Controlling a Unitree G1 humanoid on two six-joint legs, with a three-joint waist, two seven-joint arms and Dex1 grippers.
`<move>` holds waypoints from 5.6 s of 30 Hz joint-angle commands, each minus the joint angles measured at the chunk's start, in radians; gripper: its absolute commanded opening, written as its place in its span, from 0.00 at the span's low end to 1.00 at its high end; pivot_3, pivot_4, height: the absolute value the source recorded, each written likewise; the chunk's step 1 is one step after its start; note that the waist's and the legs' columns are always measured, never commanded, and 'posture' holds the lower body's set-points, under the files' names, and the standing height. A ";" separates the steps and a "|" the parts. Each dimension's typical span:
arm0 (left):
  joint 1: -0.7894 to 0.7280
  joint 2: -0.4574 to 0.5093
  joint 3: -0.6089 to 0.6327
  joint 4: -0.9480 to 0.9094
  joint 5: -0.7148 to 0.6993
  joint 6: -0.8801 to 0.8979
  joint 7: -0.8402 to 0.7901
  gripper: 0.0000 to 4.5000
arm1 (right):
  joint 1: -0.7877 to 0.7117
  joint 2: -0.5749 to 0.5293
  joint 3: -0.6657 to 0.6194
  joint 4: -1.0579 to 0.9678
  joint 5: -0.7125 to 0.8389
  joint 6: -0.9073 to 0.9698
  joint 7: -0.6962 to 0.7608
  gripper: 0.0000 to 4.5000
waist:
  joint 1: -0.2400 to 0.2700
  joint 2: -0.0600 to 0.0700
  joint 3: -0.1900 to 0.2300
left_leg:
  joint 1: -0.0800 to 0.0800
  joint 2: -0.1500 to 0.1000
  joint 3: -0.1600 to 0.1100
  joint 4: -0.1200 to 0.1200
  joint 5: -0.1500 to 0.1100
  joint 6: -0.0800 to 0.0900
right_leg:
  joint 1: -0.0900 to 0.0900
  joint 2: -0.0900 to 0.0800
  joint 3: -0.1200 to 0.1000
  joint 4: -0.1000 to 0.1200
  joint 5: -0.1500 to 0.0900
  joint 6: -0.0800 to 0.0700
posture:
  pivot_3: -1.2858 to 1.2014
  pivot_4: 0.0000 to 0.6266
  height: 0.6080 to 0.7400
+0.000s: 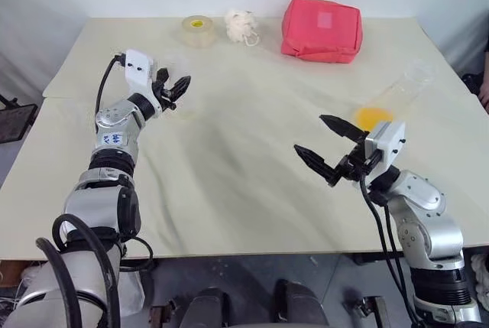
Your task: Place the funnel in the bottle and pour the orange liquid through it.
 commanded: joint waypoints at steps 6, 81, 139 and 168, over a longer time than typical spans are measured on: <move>0.220 -0.017 -0.085 -0.636 -0.160 0.302 -0.229 0.51 | -0.003 -0.096 -0.047 0.017 0.072 0.021 0.121 1.00 | -0.006 0.000 0.000 | 0.000 0.001 0.000 0.000 0.000 0.000 | 0.000 0.000 0.000 0.000 0.000 0.000 | 0.52 0.24 1.00; 0.520 0.103 -0.041 -1.233 -0.303 0.774 -0.085 0.99 | -0.005 -0.155 -0.013 0.110 0.062 0.001 0.277 1.00 | 0.019 0.000 0.000 | -0.002 0.004 -0.009 0.011 0.000 0.001 | 0.001 -0.002 0.003 0.004 0.000 0.000 | 0.52 0.24 1.00; 0.160 0.200 0.190 0.136 0.007 0.038 0.590 0.99 | -0.050 -0.163 -0.015 -0.129 0.188 0.178 0.253 1.00 | 0.019 -0.009 -0.001 | -0.002 0.000 -0.003 0.013 -0.001 0.000 | 0.000 -0.002 0.000 0.010 0.000 0.000 | 0.52 0.24 1.00; 0.138 0.237 0.203 0.187 -0.021 0.065 0.580 0.01 | -0.084 -0.165 -0.001 -0.094 0.154 0.164 0.248 1.00 | 0.020 -0.011 -0.001 | -0.002 0.000 -0.002 0.013 -0.002 0.000 | 0.000 -0.002 0.000 0.010 0.000 0.000 | 0.52 0.24 1.00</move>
